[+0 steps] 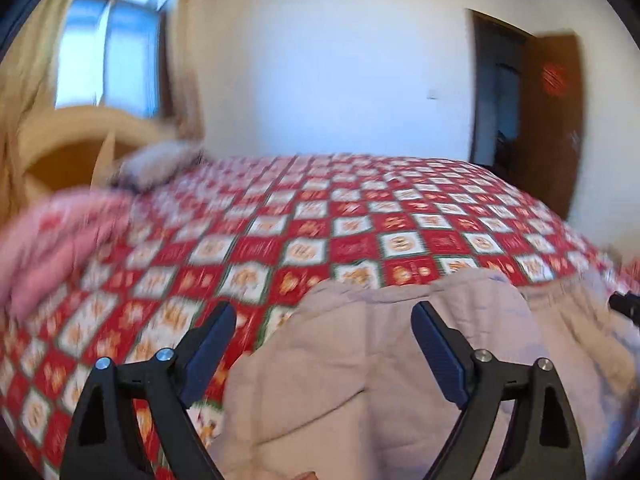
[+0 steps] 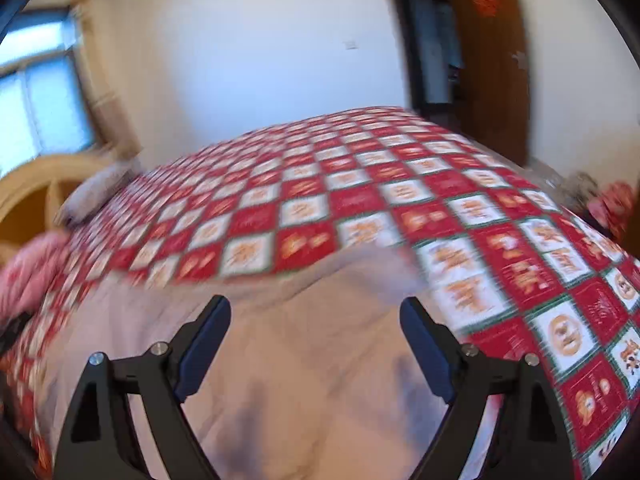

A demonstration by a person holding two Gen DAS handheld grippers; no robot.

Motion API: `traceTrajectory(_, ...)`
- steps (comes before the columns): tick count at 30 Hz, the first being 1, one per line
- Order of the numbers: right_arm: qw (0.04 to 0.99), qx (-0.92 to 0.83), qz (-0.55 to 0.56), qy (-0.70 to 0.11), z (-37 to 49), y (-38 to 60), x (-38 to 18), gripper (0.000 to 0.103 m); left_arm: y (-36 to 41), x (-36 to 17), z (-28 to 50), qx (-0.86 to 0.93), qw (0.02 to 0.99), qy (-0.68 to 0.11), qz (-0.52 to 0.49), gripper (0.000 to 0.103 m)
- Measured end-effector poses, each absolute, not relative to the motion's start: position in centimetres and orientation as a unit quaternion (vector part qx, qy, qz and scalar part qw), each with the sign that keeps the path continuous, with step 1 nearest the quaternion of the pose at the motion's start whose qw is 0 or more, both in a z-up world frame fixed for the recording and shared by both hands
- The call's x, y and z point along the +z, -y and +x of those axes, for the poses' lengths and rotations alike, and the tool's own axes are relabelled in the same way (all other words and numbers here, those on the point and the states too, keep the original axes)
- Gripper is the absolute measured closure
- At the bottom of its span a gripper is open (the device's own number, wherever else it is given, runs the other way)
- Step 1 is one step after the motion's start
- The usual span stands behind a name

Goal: Fold large clothes

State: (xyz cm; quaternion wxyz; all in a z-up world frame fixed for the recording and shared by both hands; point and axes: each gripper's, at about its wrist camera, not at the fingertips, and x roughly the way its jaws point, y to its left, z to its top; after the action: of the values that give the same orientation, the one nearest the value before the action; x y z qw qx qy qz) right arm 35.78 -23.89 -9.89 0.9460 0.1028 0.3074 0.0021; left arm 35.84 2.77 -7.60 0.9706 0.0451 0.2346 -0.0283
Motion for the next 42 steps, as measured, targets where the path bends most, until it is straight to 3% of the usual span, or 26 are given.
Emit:
traceTrajectory(4, 0.943, 0.067, -0.024, -0.326, 34.3, 16.4, -11.9, 0.014, 0.5, -9.9, 38.3, -0.017, 0.963, -0.249, 0.097, 0.009)
traceTrajectory(7, 0.94, 0.062, -0.062, -0.33, 36.4, 14.7, -13.8, 0.014, -0.4, -13.1, 41.8, 0.054, 0.944, -0.311, 0.091, 0.009)
traceTrajectory(10, 0.932, 0.048, -0.03, -0.358, 39.0, 15.9, -15.0, 0.013, -3.7, -15.9, 44.5, 0.079, 0.926, -0.369, 0.016, 0.008)
traceTrajectory(17, 0.931, 0.055, 0.017, -0.361, 41.1, 17.4, -16.7, 0.003, -4.9, -17.6, 45.5, 0.086, 0.924, -0.371, -0.021, 0.002)
traceTrajectory(42, 0.916, 0.04, 0.019, -0.399, 42.5, 17.3, -19.0, 0.0, -2.8, -19.1, 46.8, 0.108, 0.913, -0.392, 0.029, 0.001)
